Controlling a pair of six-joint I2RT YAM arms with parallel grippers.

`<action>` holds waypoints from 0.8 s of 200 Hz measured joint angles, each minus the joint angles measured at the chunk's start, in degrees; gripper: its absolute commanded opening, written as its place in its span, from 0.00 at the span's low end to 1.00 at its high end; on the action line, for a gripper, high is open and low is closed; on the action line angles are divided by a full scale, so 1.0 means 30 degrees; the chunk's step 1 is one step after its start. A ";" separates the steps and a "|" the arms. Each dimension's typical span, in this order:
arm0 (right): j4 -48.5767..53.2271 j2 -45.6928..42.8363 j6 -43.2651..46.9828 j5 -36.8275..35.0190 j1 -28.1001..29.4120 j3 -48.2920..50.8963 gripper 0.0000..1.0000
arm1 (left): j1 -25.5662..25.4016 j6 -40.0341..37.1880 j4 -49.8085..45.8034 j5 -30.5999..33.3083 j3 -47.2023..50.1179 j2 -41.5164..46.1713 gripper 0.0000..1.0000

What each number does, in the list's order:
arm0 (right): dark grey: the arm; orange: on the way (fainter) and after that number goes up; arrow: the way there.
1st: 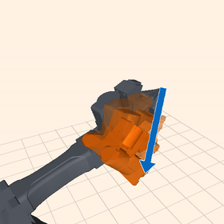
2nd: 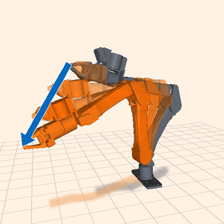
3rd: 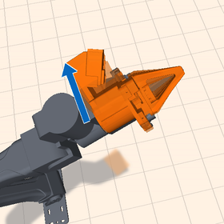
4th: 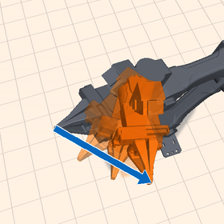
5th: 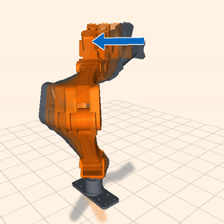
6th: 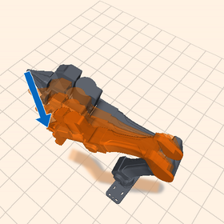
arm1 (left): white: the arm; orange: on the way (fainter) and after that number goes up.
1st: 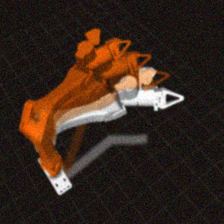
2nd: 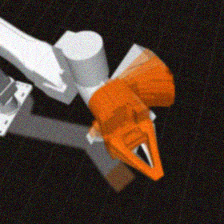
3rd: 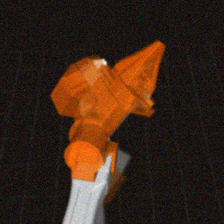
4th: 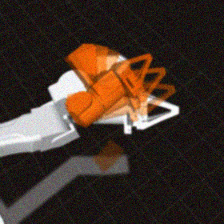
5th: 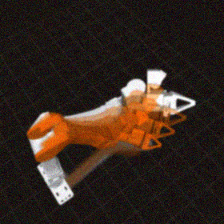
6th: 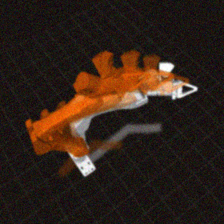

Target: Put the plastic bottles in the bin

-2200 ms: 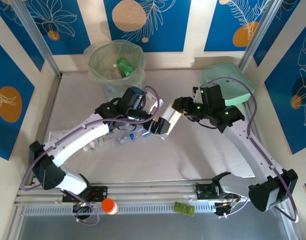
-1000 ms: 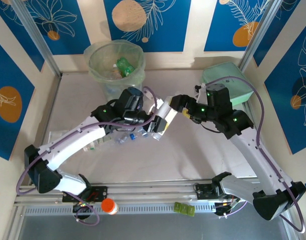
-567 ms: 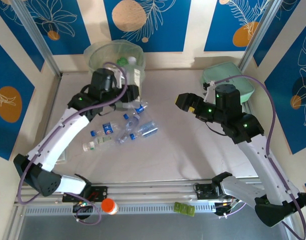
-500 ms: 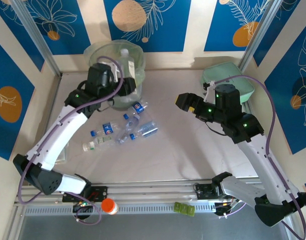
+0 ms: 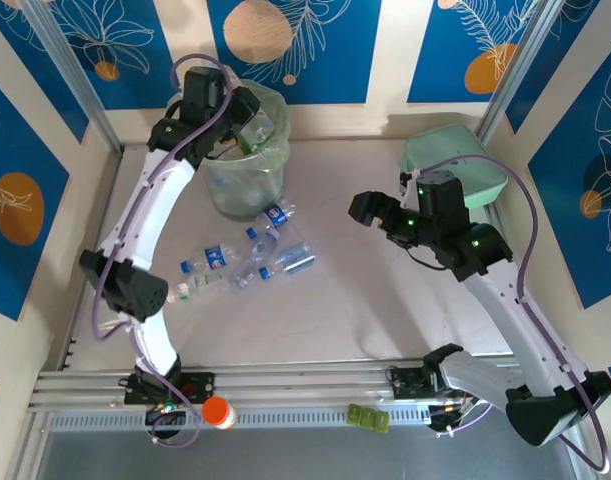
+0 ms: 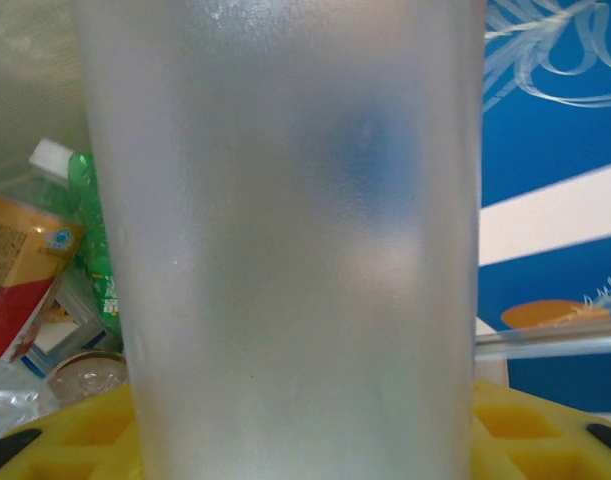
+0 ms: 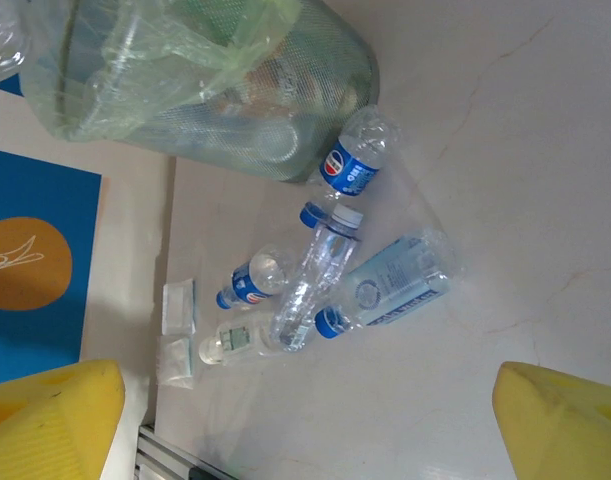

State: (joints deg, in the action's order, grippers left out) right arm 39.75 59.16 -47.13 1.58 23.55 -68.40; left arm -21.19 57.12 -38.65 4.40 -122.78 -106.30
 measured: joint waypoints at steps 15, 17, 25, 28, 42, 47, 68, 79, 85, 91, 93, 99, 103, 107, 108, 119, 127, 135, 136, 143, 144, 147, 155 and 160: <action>0.0015 0.0058 0.0000 -0.0066 0.0000 0.0328 0.95 | 0.0437 0.1107 0.0015 -0.0444 -0.0182 -0.0976 0.31; 0.0015 0.0073 0.0007 -0.0066 0.0000 0.0364 0.95 | 0.0488 0.1246 0.0022 -0.0459 -0.0219 -0.1100 0.31; -0.0007 0.0138 0.0007 -0.0117 0.0000 0.0510 0.95 | 0.0641 0.1690 0.0146 -0.0539 -0.0255 -0.1501 0.32; -0.0007 0.0189 0.0007 -0.0117 0.0000 0.0568 0.95 | 0.0699 0.1902 0.0182 -0.0568 -0.0262 -0.1632 0.32; -0.0022 0.0386 0.0007 -0.0138 0.0000 0.0816 0.94 | 0.0918 0.2674 0.0481 -0.0743 -0.0262 -0.2171 0.33; -0.0029 0.0481 0.0007 -0.0138 0.0000 0.0896 0.94 | 0.0984 0.2922 0.0685 -0.0823 -0.0262 -0.2353 0.34; -0.0189 0.0882 0.0000 -0.0160 0.0036 0.1304 0.94 | 0.1173 0.3898 0.1770 -0.1122 -0.0270 -0.2987 0.37; -0.0277 0.1151 0.0000 -0.0211 0.0087 0.1486 0.94 | 0.1260 0.4320 0.2361 -0.1311 -0.0291 -0.3286 0.38; -0.0277 0.1341 0.0000 -0.0262 0.0160 0.1523 0.94 | 0.1326 0.4554 0.2710 -0.1435 -0.0328 -0.3512 0.38; -0.0270 0.1552 -0.0007 -0.0342 0.0211 0.1537 0.94 | 0.1406 0.4830 0.3031 -0.1566 -0.0415 -0.3774 0.38; -0.0277 0.1603 0.0000 -0.0379 0.0226 0.1537 0.94 | 0.1443 0.4903 0.3147 -0.1632 -0.0452 -0.3891 0.38; -0.0255 0.1785 -0.0007 -0.0488 0.0291 0.1537 0.95 | 0.1523 0.5107 0.3468 -0.1785 -0.0525 -0.4167 0.39; -0.0233 0.1916 0.0000 -0.0568 0.0350 0.1537 0.95 | 0.1588 0.5253 0.3650 -0.1858 -0.0525 -0.4350 0.40; -0.0233 0.2011 0.0000 -0.0627 0.0408 0.1537 0.95 | 0.1647 0.5297 0.3781 -0.1967 -0.0525 -0.4495 0.41; -0.0233 0.2025 0.0000 -0.0634 0.0415 0.1537 0.95 | 0.1661 0.5304 0.3825 -0.1960 -0.0525 -0.4532 0.42; -0.0219 0.2237 -0.0007 -0.0794 0.0539 0.1537 0.95 | 0.1800 0.5530 0.4313 -0.2142 -0.0525 -0.4874 0.46; -0.0204 0.2339 0.0000 -0.0918 0.0627 0.1537 0.95 | 0.1880 0.5734 0.4335 -0.2361 -0.0525 -0.5013 0.50; -0.0189 0.2375 0.0000 -0.0991 0.0685 0.1537 0.95 | 0.1953 0.5923 0.4320 -0.2550 -0.0525 -0.5144 0.54; -0.0175 0.2382 0.0000 -0.0991 0.0699 0.1537 0.95 | 0.1967 0.5982 0.4328 -0.2608 -0.0517 -0.5158 0.55; -0.0153 0.2397 0.0000 -0.1056 0.0765 0.1523 0.95 | 0.2033 0.6062 0.4386 -0.2732 -0.0517 -0.5253 0.58; -0.0153 0.2397 0.0000 -0.1064 0.0780 0.1523 0.95 | 0.2033 0.6098 0.4393 -0.2747 -0.0510 -0.5260 0.58; -0.0153 0.2397 0.0000 -0.1071 0.0794 0.1515 0.95 | 0.2084 0.6142 0.4452 -0.2871 -0.0488 -0.5282 0.59; -0.0124 0.2397 0.0000 -0.1151 0.0896 0.1464 0.95 | 0.2193 0.6280 0.4539 -0.3104 -0.0415 -0.5326 0.63; -0.0095 0.2412 0.0000 -0.1202 0.0933 0.1421 0.95 | 0.2259 0.6353 0.4648 -0.3293 -0.0328 -0.5326 0.67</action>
State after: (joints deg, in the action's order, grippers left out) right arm 39.46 66.39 -47.13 -2.02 26.35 -64.14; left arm -14.41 76.18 -24.71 -5.48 -123.76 -122.28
